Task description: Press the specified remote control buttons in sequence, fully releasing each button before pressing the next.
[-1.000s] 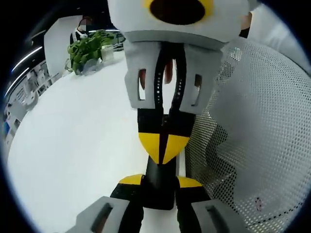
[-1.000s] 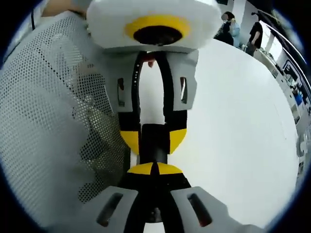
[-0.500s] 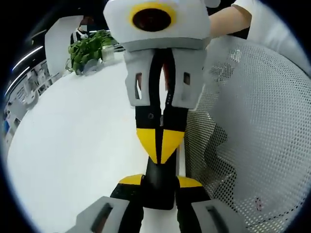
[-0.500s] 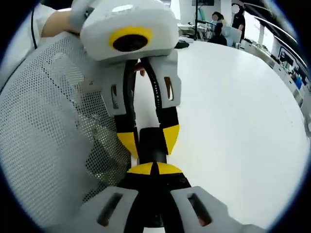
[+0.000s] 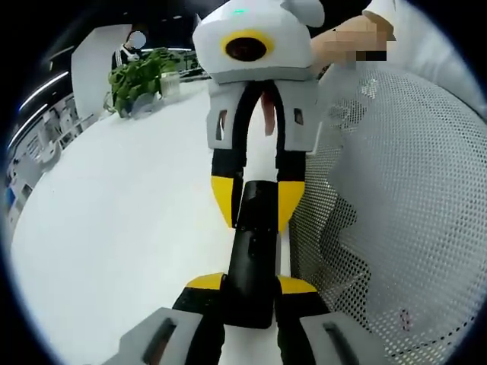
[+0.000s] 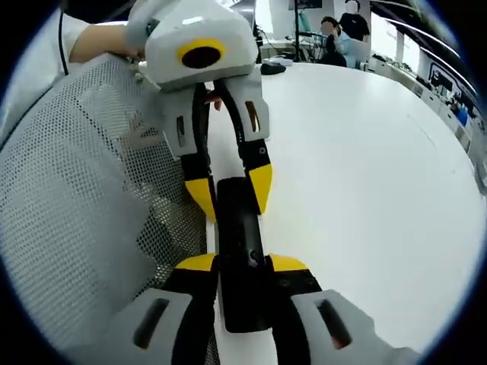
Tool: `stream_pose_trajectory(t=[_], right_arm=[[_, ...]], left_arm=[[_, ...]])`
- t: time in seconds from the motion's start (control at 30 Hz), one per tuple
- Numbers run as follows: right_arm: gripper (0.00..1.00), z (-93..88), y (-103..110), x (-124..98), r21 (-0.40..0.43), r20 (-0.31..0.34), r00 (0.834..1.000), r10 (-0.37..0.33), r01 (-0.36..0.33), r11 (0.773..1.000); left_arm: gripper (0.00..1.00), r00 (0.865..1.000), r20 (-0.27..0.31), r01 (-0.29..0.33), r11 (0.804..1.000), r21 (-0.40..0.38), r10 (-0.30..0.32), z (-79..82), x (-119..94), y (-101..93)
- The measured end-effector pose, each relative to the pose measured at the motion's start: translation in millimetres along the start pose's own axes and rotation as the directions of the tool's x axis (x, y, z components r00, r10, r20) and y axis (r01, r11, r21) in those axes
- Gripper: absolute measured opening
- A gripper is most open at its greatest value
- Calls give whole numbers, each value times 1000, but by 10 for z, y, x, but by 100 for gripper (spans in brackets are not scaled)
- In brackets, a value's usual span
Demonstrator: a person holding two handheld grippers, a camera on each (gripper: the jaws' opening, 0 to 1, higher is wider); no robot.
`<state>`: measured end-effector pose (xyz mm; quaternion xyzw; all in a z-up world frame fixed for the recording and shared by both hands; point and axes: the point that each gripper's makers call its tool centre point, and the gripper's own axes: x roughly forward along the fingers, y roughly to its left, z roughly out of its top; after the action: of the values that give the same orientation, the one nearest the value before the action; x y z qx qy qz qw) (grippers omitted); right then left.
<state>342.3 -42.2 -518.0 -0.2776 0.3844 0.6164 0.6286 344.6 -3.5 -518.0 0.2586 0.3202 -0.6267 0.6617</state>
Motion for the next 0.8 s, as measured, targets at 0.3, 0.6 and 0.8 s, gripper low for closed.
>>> stream_pose_trajectory(t=[0.3, 0.6, 0.8], right_arm=[[25, -157, -49, -95, -47, -48, 998, -38, 36, 998], [25, -258, -92, -143, -69, -116, 992, -58, 50, 996], [25, -267, -108, -143, -75, -126, 991, -55, 46, 996]], left_arm=[[24, 1000, 15, 3, 1000, -23, -2, 0, 1, 8], [24, 1000, 24, -9, 999, -32, 9, -8, 22, 13], [25, 997, 72, -12, 993, -120, 20, 16, 19, 28]])
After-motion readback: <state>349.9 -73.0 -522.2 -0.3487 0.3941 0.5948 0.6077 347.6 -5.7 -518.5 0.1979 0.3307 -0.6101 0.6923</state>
